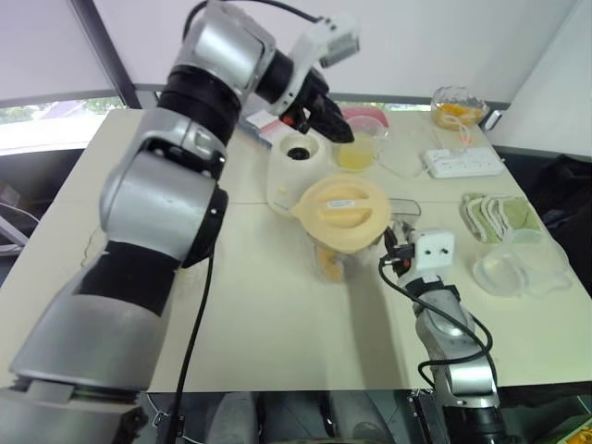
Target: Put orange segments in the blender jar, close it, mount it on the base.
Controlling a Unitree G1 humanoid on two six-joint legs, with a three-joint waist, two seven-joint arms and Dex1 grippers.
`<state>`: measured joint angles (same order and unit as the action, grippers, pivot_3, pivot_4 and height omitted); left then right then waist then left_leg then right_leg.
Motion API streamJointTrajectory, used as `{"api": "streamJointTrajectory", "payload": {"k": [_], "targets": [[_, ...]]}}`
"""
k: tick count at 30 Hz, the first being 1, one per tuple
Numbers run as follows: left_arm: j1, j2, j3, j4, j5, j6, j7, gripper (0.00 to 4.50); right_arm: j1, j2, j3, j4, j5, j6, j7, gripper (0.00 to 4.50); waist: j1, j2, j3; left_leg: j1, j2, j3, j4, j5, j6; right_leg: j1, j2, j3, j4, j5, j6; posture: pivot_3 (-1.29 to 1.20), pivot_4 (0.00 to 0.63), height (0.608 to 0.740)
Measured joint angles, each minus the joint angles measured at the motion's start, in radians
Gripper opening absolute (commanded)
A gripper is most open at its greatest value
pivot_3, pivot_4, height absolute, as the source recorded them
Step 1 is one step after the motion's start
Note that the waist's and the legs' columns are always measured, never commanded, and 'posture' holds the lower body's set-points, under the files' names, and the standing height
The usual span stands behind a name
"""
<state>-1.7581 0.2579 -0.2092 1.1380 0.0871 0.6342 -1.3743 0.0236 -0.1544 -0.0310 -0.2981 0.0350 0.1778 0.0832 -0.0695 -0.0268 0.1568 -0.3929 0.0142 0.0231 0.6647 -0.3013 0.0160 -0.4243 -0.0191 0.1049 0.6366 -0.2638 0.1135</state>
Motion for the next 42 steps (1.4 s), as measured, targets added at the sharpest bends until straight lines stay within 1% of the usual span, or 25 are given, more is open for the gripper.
{"api": "streamJointTrajectory", "payload": {"k": [3,8,13,15,17,19,21,24,26,29,31,35,37,40,42], "targets": [[0.025,0.038,0.062,-0.008,-0.03,0.031,0.099,2.24,0.021,0.025,-0.019,-0.003,0.03,-0.008,-0.005,0.93,0.0,0.002,0.002,0.0,0.001,0.0,0.0,0.0,0.0,-0.003,-0.001,0.0,0.006,0.0,0.0,0.0,0.15,0.74],[0.206,0.089,0.141,-0.066,-0.065,0.054,0.272,2.24,0.028,0.029,-0.036,-0.017,0.05,-0.001,-0.007,0.93,0.002,0.003,0.005,0.0,0.001,0.0,0.0,0.003,-0.005,-0.005,-0.002,0.0,0.013,0.0,0.0,0.0,0.15,0.74],[0.45,0.096,0.249,-0.28,-0.124,0.133,0.487,2.24,0.024,0.016,-0.062,-0.048,0.06,0.042,-0.003,0.93,0.005,0.003,0.008,-0.001,-0.002,0.0,0.0,0.009,-0.015,-0.006,-0.008,-0.001,0.015,0.0,0.0,0.0,0.15,0.74],[0.55,0.06,0.314,-0.406,-0.149,0.14,0.602,2.24,0.017,0.008,-0.072,-0.051,0.068,0.06,0.004,0.93,0.012,0.003,0.008,-0.002,-0.002,0.0,0.0,0.009,-0.017,-0.006,-0.01,-0.002,0.015,0.001,0.001,0.0,0.15,0.74],[0.684,-0.019,0.383,-0.598,-0.194,0.146,0.712,2.24,-0.001,-0.008,-0.077,-0.051,0.07,0.075,0.018,0.93,0.025,0.003,0.008,-0.002,-0.003,0.001,0.001,0.01,-0.018,-0.006,-0.012,-0.001,0.014,0.002,0.002,0.0,0.15,0.74],[0.804,-0.076,0.387,-0.762,-0.23,0.154,0.762,2.24,-0.019,-0.019,-0.077,-0.052,0.075,0.083,0.03,0.93,0.03,0.003,0.008,-0.002,-0.003,0.0,0.001,0.01,-0.018,-0.006,-0.012,-0.002,0.014,0.002,0.002,0.0,0.15,0.74],[0.909,-0.105,0.371,-0.884,-0.243,0.151,0.794,2.24,-0.035,-0.022,-0.078,-0.052,0.09,0.093,0.041,0.93,0.031,0.003,0.008,-0.002,-0.003,0.0,0.001,0.011,-0.02,-0.006,-0.012,-0.002,0.015,0.002,0.002,0.0,0.15,0.74],[1.022,-0.149,0.362,-1.01,-0.25,0.125,0.88,2.24,-0.049,-0.03,-0.096,-0.052,0.102,0.11,0.047,0.93,0.034,0.003,0.008,-0.001,-0.003,0.0,0.001,0.012,-0.022,-0.006,-0.012,-0.002,0.015,0.004,0.001,0.0,0.15,0.74],[1.085,-0.169,0.36,-1.061,-0.246,0.071,0.937,2.24,-0.064,-0.035,-0.106,-0.052,0.11,0.121,0.05,0.93,0.033,0.003,0.008,-0.001,-0.003,0.0,0.001,0.013,-0.024,-0.006,-0.011,-0.002,0.015,0.005,0.001,0.0,0.15,0.74],[1.194,-0.173,0.352,-1.133,-0.223,-0.038,1.012,2.24,-0.078,-0.046,-0.126,-0.053,0.126,0.132,0.053,0.93,0.026,0.003,0.008,0.001,-0.003,0.0,0.001,0.013,-0.024,-0.004,-0.01,-0.001,0.015,0.007,0.0,0.0,0.15,0.74],[1.27,-0.166,0.338,-1.186,-0.205,-0.098,1.031,2.24,-0.083,-0.052,-0.139,-0.053,0.132,0.147,0.051,0.93,0.025,0.003,0.008,0.002,-0.002,0.0,0.001,0.013,-0.024,-0.004,-0.009,-0.001,0.015,0.007,0.0,0.0,0.15,0.74],[1.412,-0.127,0.299,-1.261,-0.197,-0.184,1.02,2.24,-0.103,-0.062,-0.156,-0.063,0.142,0.185,0.043,0.93,0.026,0.003,0.008,0.002,-0.002,0.0,0.002,0.014,-0.024,-0.004,-0.009,-0.001,0.015,0.007,0.0,0.0,0.15,0.74],[1.473,-0.085,0.274,-1.296,-0.2,-0.22,0.982,2.24,-0.144,-0.067,-0.164,-0.078,0.148,0.227,0.035,0.93,0.024,0.003,0.008,0.002,-0.002,0.001,0.002,0.014,-0.024,-0.004,-0.009,-0.001,0.015,0.007,-0.001,0.0,0.15,0.74],[1.524,-0.041,0.261,-1.316,-0.211,-0.257,0.93,2.24,-0.226,-0.09,-0.187,-0.094,0.17,0.289,0.023,0.93,0.025,0.003,0.008,0.002,-0.002,0.001,0.003,0.014,-0.024,-0.003,-0.009,-0.001,0.015,0.008,-0.001,0.0,0.15,0.74],[1.553,0.001,0.249,-1.314,-0.214,-0.304,0.887,2.24,-0.317,-0.119,-0.204,-0.094,0.187,0.35,0.017,0.93,0.024,0.003,0.008,0.002,-0.002,0.002,0.003,0.014,-0.024,-0.003,-0.009,-0.001,0.014,0.008,-0.001,0.0,0.15,0.74]]}}
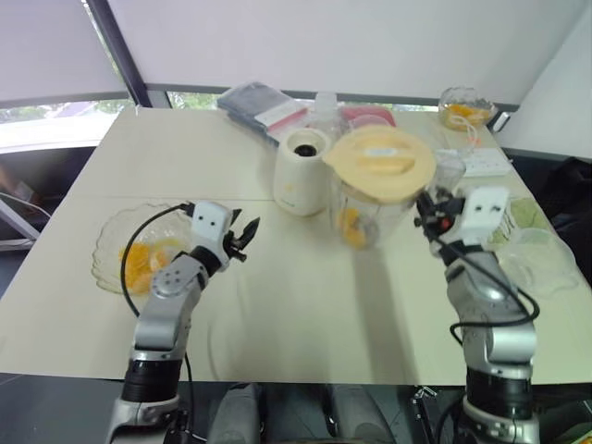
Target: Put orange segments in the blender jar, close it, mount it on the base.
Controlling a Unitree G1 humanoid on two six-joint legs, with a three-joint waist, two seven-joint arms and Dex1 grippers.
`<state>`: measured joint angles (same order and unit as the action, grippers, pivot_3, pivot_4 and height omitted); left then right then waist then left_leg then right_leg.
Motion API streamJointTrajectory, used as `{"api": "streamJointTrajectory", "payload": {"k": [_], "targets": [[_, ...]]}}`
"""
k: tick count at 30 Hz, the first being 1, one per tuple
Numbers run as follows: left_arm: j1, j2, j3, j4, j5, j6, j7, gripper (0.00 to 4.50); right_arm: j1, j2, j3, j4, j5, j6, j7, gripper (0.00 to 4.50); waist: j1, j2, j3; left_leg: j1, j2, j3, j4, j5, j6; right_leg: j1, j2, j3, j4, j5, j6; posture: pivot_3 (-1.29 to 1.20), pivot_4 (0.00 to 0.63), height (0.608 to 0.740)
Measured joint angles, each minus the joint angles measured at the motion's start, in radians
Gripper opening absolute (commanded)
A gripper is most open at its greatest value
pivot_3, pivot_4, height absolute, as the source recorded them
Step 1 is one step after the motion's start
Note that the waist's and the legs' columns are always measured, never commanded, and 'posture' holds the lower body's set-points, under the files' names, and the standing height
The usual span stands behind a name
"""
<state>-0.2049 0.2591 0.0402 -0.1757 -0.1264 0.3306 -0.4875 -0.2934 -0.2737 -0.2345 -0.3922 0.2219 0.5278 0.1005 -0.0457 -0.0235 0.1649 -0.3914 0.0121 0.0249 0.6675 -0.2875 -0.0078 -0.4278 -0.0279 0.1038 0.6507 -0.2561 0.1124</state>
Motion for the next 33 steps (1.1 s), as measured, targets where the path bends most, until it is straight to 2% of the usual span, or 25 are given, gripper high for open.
{"api": "streamJointTrajectory", "payload": {"k": [4,11,17,26,33], "targets": [[0.009,0.014,-0.033,0.018,-0.001,-0.059,-0.039,2.24,-0.175,-0.043,-0.03,0.016,0.02,0.071,-0.014,0.93,0.002,0.0,0.0,-0.001,0.0,-0.001,0.0,0.0,0.0,0.0,0.0,-0.001,-0.001,0.0,0.0,0.0,0.15,0.74],[0.037,0.011,-0.089,0.006,-0.005,-0.092,-0.052,2.24,-0.471,-0.058,-0.009,0.292,0.017,0.058,-0.011,0.93,-0.003,0.0,0.0,-0.001,0.001,0.0,-0.002,0.0,0.0,0.0,0.0,-0.001,-0.002,0.0,0.0,0.0,0.15,0.74],[0.048,0.001,-0.088,-0.027,-0.017,-0.096,-0.027,2.24,-0.618,-0.019,0.05,0.599,-0.025,-0.056,0.002,0.93,-0.007,0.001,0.0,-0.001,0.001,0.0,-0.002,0.0,0.0,-0.001,-0.001,-0.001,-0.002,0.0,0.0,0.0,0.15,0.74],[0.054,-0.007,-0.1,-0.096,-0.013,-0.077,0.03,2.24,-0.865,0.021,0.093,0.959,-0.059,-0.262,0.05,0.93,-0.025,0.001,0.0,-0.002,0.001,-0.001,-0.003,0.0,0.0,-0.001,-0.002,-0.002,-0.003,0.0,0.0,0.0,0.15,0.74],[0.063,-0.006,-0.101,-0.141,-0.012,-0.035,0.073,2.24,-0.929,0.053,0.096,1.183,-0.079,-0.374,0.065,0.93,-0.027,0.001,0.001,-0.002,0.002,-0.001,-0.003,0.0,0.0,-0.001,-0.002,-0.003,-0.003,0.0,0.0,0.0,0.15,0.74]]}}
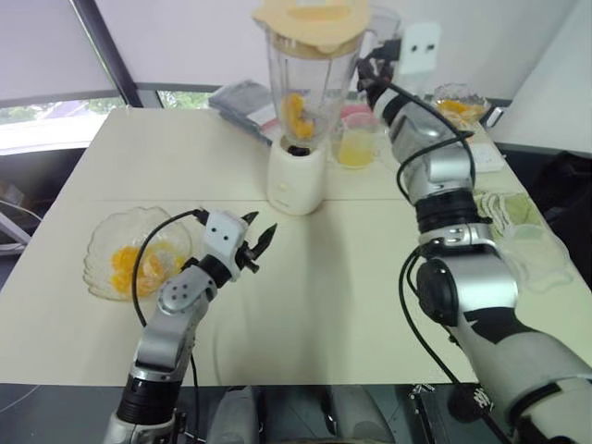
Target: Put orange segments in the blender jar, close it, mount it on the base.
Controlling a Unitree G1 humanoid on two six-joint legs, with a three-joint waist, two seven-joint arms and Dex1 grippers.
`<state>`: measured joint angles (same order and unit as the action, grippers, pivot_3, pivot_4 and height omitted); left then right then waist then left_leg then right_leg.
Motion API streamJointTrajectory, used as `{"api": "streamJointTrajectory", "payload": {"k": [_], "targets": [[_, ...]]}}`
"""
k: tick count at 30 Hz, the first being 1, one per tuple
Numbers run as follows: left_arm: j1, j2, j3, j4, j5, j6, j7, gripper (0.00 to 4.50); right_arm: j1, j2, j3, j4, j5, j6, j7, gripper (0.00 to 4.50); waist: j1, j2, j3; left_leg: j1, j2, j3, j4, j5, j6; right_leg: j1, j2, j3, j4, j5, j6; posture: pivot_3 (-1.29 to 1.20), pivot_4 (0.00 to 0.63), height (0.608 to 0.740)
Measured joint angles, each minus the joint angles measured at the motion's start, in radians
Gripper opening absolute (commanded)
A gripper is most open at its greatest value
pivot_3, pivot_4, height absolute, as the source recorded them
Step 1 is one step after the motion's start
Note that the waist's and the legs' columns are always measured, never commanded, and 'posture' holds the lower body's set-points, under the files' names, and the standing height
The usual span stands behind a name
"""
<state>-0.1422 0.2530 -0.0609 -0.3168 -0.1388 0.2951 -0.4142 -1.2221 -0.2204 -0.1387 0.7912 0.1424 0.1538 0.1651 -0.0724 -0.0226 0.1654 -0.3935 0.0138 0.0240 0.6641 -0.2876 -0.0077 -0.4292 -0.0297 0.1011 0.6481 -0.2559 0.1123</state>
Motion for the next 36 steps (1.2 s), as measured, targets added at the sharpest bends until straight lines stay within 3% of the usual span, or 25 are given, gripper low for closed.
{"api": "streamJointTrajectory", "payload": {"k": [17,36], "targets": [[0.031,0.002,-0.005,-0.04,0.02,0.029,0.045,2.24,-0.045,0.029,0.001,0.194,-0.024,-0.096,-0.031,0.93,0.001,0.001,0.0,0.0,0.0,0.0,-0.001,0.0,0.0,0.0,0.0,0.0,-0.001,0.0,0.0,0.0,0.15,0.74],[0.078,0.002,-0.006,-0.037,0.03,-0.005,0.045,2.24,-0.016,0.028,0.007,0.181,-0.039,-0.094,-0.023,0.93,0.001,0.001,0.0,0.0,0.0,0.0,-0.002,0.0,0.0,0.0,-0.002,0.0,-0.001,0.0,0.0,0.0,0.15,0.74]]}}
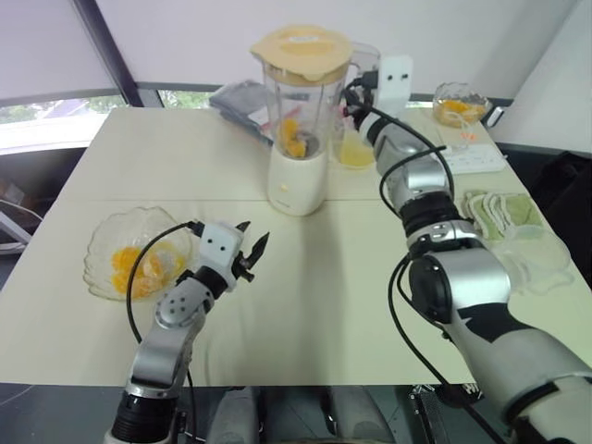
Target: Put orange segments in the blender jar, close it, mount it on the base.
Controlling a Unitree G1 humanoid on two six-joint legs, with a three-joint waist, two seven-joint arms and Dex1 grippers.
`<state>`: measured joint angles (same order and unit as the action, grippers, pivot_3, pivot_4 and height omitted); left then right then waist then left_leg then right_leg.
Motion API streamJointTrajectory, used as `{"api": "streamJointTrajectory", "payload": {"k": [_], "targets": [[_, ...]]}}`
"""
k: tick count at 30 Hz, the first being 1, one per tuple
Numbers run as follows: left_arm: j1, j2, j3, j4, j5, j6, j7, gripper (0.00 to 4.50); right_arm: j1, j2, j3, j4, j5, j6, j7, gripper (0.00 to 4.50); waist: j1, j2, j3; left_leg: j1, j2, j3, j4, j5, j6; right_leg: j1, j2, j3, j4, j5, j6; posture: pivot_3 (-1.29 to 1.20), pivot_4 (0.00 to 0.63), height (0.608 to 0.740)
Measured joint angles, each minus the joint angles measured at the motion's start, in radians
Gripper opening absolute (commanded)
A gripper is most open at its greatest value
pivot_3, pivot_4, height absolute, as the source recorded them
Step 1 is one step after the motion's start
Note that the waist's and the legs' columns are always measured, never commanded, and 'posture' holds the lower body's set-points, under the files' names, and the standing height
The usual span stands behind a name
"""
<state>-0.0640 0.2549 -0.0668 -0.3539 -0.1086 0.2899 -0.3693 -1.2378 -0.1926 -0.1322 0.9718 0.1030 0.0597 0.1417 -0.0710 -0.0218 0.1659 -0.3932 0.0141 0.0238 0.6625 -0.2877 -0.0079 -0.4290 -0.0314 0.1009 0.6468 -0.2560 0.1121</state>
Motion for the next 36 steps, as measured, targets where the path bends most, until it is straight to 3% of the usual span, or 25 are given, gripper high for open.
{"api": "streamJointTrajectory", "payload": {"k": [5,12,19,24,29,36], "targets": [[0.002,0.002,0.0,0.043,0.002,-0.029,-0.013,2.24,0.025,0.0,-0.003,-0.03,0.0,0.002,0.0,0.93,0.0,0.0,0.0,0.001,0.0,0.0,0.0,0.0,0.0,0.001,0.001,0.0,0.0,0.0,0.0,0.0,0.15,0.74],[0.013,0.008,-0.029,0.09,0.013,-0.077,-0.041,2.16,0.106,0.002,0.02,-0.048,-0.018,0.057,0.012,4.47,-0.001,0.0,0.0,0.0,0.0,0.0,0.0,0.0,0.0,0.0,0.0,0.0,0.0,0.0,0.0,0.0,0.15,0.74],[0.009,0.016,-0.03,0.108,0.012,-0.1,-0.046,2.16,0.187,-0.016,0.038,-0.216,-0.038,0.075,0.007,4.47,0.0,0.001,0.0,0.0,0.001,0.0,0.0,0.0,0.0,0.0,0.0,0.0,0.0,0.0,0.0,0.0,0.15,0.74],[-0.01,0.015,-0.017,0.111,-0.006,-0.082,-0.042,2.16,0.422,-0.032,0.039,-0.568,-0.038,0.194,0.003,4.47,0.003,0.001,0.0,-0.001,0.0,-0.001,0.001,0.0,0.0,0.0,-0.001,-0.001,0.0,0.0,0.0,0.0,0.15,0.74],[-0.027,0.019,0.02,0.089,-0.041,-0.028,-0.041,2.16,0.772,-0.097,0.041,-1.146,0.078,0.448,0.101,4.47,0.002,0.001,0.001,-0.002,0.001,-0.002,0.0,0.0,0.0,-0.001,-0.001,-0.002,-0.001,0.0,0.0,0.0,0.15,0.74],[-0.018,0.024,0.064,-0.013,-0.111,0.065,-0.033,2.16,0.997,-0.24,0.004,-1.598,0.223,0.644,0.211,4.47,0.002,0.001,0.001,0.002,0.001,-0.002,0.002,0.0,0.0,0.003,0.004,-0.002,0.0,0.0,-0.001,0.0,0.15,0.74]]}}
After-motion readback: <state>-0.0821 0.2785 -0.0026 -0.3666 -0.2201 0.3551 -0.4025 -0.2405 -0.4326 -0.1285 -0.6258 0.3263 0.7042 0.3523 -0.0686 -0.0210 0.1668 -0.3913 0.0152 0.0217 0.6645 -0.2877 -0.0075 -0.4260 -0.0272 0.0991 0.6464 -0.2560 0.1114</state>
